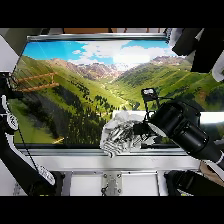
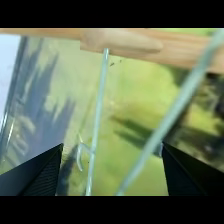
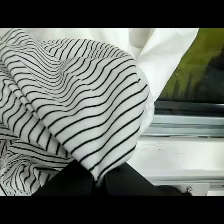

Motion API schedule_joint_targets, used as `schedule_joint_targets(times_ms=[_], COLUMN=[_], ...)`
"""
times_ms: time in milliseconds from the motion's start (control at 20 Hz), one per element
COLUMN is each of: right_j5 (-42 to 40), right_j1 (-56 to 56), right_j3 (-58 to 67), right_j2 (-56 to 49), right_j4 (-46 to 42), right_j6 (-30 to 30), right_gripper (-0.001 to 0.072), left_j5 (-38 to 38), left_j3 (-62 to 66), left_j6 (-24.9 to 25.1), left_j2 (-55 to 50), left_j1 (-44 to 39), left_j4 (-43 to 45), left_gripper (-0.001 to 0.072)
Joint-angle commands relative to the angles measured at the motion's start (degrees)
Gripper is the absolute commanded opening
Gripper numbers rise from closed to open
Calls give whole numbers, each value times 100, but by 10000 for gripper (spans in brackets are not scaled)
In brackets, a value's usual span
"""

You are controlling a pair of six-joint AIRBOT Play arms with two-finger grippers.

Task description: Fold the clothes and pants, and hang the long-sleeved shirts on hangers.

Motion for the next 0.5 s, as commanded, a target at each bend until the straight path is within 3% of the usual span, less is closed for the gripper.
schedule_joint_targets(times_ms=[0, 350, 450], right_j5=[0, 0, 2], right_j1=[-2, -2, 0], right_j3=[-2, -2, -2], right_j2=[-2, -2, -2], right_j4=[0, 0, 0], right_j6=[0, 0, 0], right_gripper=[19, 19, 20], left_j5=[308, 570, 577], left_j3=[20, -188, -188], left_j6=[9, 7, 2], left_j2=[-138, -140, -140], left_j1=[103, 140, 138], left_j4=[42, 28, 24], left_gripper=[658, 656, 436])
